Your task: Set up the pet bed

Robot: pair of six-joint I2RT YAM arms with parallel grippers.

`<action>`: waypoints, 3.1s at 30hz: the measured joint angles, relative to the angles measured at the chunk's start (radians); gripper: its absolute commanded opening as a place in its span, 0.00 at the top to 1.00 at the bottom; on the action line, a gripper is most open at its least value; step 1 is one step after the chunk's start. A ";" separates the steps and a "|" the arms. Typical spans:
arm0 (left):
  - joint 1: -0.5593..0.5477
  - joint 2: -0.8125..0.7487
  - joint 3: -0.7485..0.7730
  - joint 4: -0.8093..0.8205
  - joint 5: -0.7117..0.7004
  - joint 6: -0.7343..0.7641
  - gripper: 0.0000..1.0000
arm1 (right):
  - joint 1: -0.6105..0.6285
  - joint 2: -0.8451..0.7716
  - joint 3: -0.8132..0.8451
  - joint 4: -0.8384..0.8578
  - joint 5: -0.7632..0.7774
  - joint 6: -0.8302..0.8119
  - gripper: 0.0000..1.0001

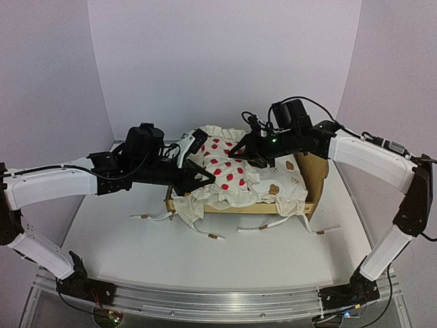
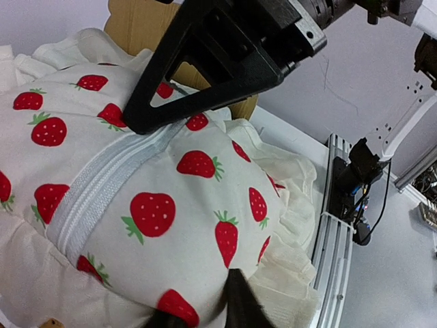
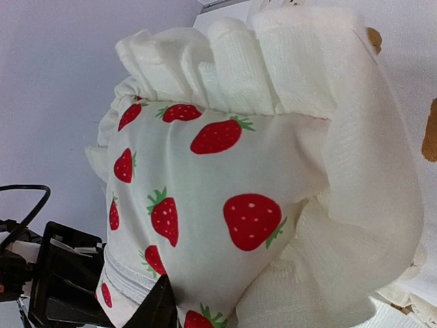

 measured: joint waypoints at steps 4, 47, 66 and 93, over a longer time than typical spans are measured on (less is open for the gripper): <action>0.000 0.001 0.000 -0.003 -0.025 0.000 0.16 | 0.000 0.000 -0.003 0.000 0.015 -0.005 0.85; -0.002 -0.141 -0.101 -0.107 -0.303 -0.057 0.09 | -0.403 0.450 0.902 -0.900 0.278 -0.618 0.93; -0.002 -0.119 -0.116 -0.077 -0.315 -0.076 0.07 | -0.393 0.414 0.787 -0.784 0.436 -0.550 0.02; -0.002 -0.311 -0.058 -0.176 -0.783 -0.154 0.01 | -0.375 -0.664 -0.565 -0.021 -0.030 -0.257 0.02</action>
